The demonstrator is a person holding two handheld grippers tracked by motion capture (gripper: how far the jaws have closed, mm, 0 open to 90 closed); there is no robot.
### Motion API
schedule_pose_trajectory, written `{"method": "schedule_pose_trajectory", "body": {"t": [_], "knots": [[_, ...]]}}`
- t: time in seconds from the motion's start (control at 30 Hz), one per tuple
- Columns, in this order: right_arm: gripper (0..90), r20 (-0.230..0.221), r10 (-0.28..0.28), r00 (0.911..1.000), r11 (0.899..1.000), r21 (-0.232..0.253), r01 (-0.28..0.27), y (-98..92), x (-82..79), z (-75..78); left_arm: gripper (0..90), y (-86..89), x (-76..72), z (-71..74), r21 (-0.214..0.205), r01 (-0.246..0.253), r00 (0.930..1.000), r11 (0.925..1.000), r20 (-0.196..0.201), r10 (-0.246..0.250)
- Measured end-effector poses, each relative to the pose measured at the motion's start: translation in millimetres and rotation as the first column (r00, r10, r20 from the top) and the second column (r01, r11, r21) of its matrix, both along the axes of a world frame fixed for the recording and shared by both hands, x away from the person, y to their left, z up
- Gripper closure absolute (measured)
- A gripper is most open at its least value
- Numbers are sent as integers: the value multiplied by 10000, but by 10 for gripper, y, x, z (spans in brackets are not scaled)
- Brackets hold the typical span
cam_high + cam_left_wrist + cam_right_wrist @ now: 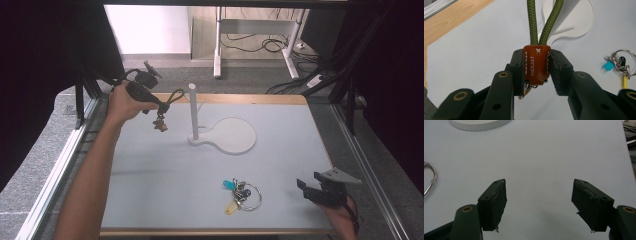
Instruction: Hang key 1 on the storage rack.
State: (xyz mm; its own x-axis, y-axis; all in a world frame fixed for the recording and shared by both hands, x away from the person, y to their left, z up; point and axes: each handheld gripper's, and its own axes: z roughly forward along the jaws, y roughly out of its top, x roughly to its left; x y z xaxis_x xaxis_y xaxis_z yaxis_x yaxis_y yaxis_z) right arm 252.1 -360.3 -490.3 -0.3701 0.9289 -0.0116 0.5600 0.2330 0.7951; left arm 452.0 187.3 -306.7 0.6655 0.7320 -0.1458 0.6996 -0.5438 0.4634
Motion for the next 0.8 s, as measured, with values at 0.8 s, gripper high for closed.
{"method": "schedule_pose_trajectory", "body": {"t": [0.8], "knots": [[284, -71, 15, 10000, 10000, -83, -15, 5, 8, -9, 666, -26, 191, -115, -272, -2, 9996, 9996, -298, -7]]}}
